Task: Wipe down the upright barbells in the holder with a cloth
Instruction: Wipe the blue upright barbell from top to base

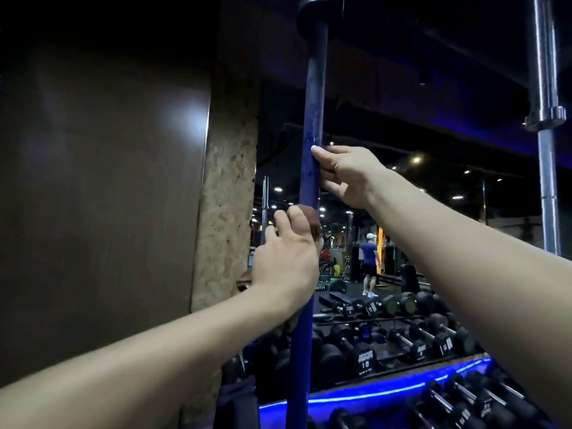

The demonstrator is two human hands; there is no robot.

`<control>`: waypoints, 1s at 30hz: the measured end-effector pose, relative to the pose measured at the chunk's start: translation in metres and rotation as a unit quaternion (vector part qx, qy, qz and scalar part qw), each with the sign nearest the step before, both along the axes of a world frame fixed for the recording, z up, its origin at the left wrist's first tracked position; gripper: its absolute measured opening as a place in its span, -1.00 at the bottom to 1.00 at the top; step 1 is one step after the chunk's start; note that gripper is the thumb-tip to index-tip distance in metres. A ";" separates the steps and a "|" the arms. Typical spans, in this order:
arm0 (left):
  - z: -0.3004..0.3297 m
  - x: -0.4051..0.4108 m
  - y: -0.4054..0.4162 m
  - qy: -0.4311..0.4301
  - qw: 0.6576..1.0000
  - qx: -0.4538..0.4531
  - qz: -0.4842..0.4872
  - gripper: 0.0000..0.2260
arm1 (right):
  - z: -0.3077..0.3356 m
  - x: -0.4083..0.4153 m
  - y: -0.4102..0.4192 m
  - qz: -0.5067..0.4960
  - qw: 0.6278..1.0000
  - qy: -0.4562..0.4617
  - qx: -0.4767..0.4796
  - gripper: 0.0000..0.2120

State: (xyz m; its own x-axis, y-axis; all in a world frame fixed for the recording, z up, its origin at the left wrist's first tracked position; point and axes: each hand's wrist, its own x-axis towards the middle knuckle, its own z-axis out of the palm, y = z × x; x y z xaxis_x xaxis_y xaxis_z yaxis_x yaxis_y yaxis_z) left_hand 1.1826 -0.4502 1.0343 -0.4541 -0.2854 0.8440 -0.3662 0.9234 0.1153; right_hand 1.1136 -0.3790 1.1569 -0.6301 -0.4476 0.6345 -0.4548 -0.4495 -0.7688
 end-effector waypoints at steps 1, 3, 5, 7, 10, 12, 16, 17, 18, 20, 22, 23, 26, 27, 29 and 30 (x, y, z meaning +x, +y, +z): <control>0.012 -0.001 0.001 0.015 1.000 0.001 -0.005 -0.51 | -0.001 -0.001 0.002 0.001 1.000 0.003 0.010 -0.92; 0.043 -0.006 0.002 0.051 0.998 0.012 -0.017 -0.55 | -0.004 -0.002 0.006 -0.004 0.999 0.011 0.035 -0.89; 0.071 -0.009 0.000 0.076 0.996 0.032 -0.035 -0.59 | -0.009 -0.003 0.007 -0.007 0.999 0.005 0.038 -0.82; 0.081 -0.013 -0.004 0.089 0.994 0.038 -0.059 -0.59 | -0.013 -0.004 0.006 -0.012 0.999 -0.003 0.034 -0.77; 0.056 -0.012 -0.010 0.083 0.991 0.051 -0.090 -0.56 | -0.018 -0.003 0.003 -0.007 0.999 -0.017 0.027 -0.86; 0.021 -0.006 -0.008 0.054 0.995 0.038 -0.071 -0.53 | -0.021 -0.001 0.003 -0.008 1.000 -0.015 0.027 -0.95; -0.017 0.008 0.002 -0.009 0.999 0.038 -0.036 -0.52 | -0.038 0.004 0.009 0.001 0.999 -0.006 0.037 -0.91; -0.014 0.009 0.002 -0.008 0.998 0.049 -0.040 -0.53 | -0.043 0.004 0.010 0.000 0.999 -0.004 0.046 -0.90; -0.006 0.009 0.001 -0.002 0.997 0.059 -0.047 -0.55 | -0.047 0.004 0.012 -0.002 0.999 -0.004 0.054 -0.89; 0.014 0.005 -0.003 0.011 0.995 0.074 -0.072 -0.60 | -0.050 0.004 0.013 -0.009 0.998 -0.010 0.061 -0.89; 0.034 -0.001 -0.005 0.030 0.990 0.093 -0.104 -0.61 | -0.046 0.004 0.014 -0.020 0.998 -0.015 0.062 -0.89; 0.039 -0.003 -0.005 0.049 0.987 0.103 -0.112 -0.62 | -0.045 0.004 0.014 -0.025 0.998 -0.017 0.064 -0.89; 0.023 -0.005 -0.003 0.088 0.984 0.099 -0.117 -0.61 | -0.051 0.003 0.010 -0.025 0.997 -0.021 0.068 -0.90; 0.010 -0.004 -0.003 0.076 0.986 0.089 -0.115 -0.60 | -0.053 0.002 0.009 -0.019 0.997 -0.021 0.066 -0.91; -0.020 0.003 -0.004 0.025 0.991 0.070 -0.112 -0.60 | -0.057 0.002 0.007 -0.010 0.998 -0.023 0.055 -0.93; -0.032 0.006 -0.005 0.000 0.992 0.071 -0.105 -0.58 | -0.058 0.003 0.007 -0.010 0.998 -0.024 0.051 -0.94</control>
State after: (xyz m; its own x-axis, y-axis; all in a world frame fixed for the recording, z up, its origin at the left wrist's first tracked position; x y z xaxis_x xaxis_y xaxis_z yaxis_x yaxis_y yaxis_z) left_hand 1.1891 -0.4548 1.0024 -0.5166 -0.3005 0.8017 -0.1676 0.9538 0.2495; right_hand 1.1167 -0.3719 1.0989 -0.6682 -0.4951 0.5553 -0.4241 -0.3597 -0.8311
